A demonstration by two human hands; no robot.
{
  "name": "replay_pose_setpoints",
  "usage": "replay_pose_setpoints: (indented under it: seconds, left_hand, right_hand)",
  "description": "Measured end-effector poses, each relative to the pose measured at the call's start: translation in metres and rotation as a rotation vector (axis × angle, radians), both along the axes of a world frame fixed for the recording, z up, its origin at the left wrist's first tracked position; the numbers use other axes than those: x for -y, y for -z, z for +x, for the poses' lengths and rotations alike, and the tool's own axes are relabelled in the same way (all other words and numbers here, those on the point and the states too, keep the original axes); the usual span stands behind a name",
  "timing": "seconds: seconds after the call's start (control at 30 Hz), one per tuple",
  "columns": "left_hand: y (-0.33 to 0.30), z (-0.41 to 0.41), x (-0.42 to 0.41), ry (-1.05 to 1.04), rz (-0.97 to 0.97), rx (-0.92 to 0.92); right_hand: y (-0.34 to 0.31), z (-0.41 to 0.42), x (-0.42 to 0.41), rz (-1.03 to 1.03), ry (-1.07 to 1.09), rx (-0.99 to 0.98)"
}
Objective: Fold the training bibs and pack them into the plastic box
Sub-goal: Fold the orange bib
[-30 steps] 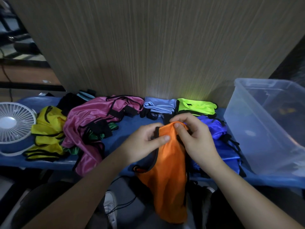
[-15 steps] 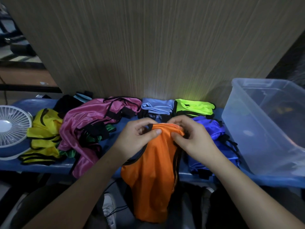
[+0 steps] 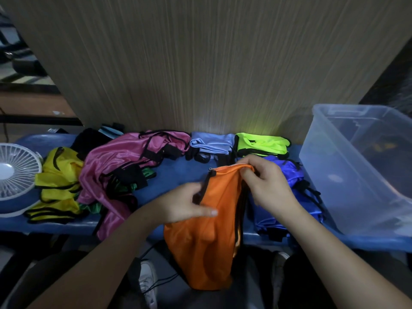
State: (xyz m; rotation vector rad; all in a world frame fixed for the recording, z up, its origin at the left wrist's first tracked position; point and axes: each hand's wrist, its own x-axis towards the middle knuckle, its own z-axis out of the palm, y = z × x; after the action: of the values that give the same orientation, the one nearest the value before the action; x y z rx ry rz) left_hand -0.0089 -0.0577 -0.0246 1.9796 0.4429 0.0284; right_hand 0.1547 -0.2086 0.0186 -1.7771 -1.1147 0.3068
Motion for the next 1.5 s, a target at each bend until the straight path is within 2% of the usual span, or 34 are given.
replay_pose_setpoints:
  seconds: [0.1, 0.2, 0.27, 0.37, 0.6, 0.8, 1.03, 1.13, 1.3, 1.5]
  left_hand:
    - [0.009, -0.005, -0.002, 0.105, 0.19, -0.197]
    - [0.012, -0.009, -0.006, 0.101, 0.217, -0.21]
    - [0.013, -0.012, -0.007, 0.096, 0.187, -0.193]
    - [0.008, -0.018, -0.006, 0.068, 0.16, -0.204]
    - [-0.01, -0.034, -0.029, -0.134, 0.271, 0.087]
    - [-0.015, -0.041, -0.033, -0.198, 0.319, 0.116]
    - [-0.04, -0.046, -0.028, -0.234, 0.371, 0.109]
    - [-0.057, -0.048, -0.021, -0.288, 0.368, 0.146]
    - [-0.086, -0.056, -0.018, -0.303, 0.222, 0.124]
    - [-0.108, -0.068, -0.016, -0.324, 0.194, 0.171]
  right_hand:
    - [-0.003, 0.004, 0.001, 0.026, 0.008, -0.144]
    - [-0.005, 0.006, 0.004, 0.058, 0.015, -0.228]
    - [-0.01, 0.008, 0.005, 0.084, 0.045, -0.211]
    - [-0.013, 0.013, 0.007, 0.14, 0.074, -0.073]
    - [-0.022, 0.026, 0.012, 0.069, 0.107, 0.137]
    - [-0.043, 0.032, 0.016, -0.028, 0.099, 0.003]
    - [-0.066, 0.03, 0.012, 0.009, 0.086, -0.209]
    - [-0.08, 0.028, 0.01, 0.029, 0.108, -0.164]
    - [-0.114, 0.02, 0.01, -0.005, 0.089, 0.053]
    - [-0.156, 0.008, 0.011, 0.051, 0.058, 0.114]
